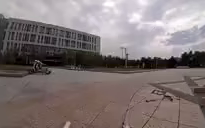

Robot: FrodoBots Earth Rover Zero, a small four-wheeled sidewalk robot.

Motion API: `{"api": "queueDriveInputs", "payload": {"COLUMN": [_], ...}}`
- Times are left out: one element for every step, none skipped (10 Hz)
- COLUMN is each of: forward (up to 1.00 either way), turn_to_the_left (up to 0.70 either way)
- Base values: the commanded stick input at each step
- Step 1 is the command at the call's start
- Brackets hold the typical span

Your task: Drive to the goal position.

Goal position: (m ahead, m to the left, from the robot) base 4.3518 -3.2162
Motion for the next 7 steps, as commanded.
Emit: {"api": "queueDriveInputs", "payload": {"forward": [0.7, 0.7, 0.7, 0.7, 0.7, 0.7, 0.7], "turn_to_the_left": [0.0, 0.02, 0.0, 0.0, 0.01, 0.02, 0.04]}}
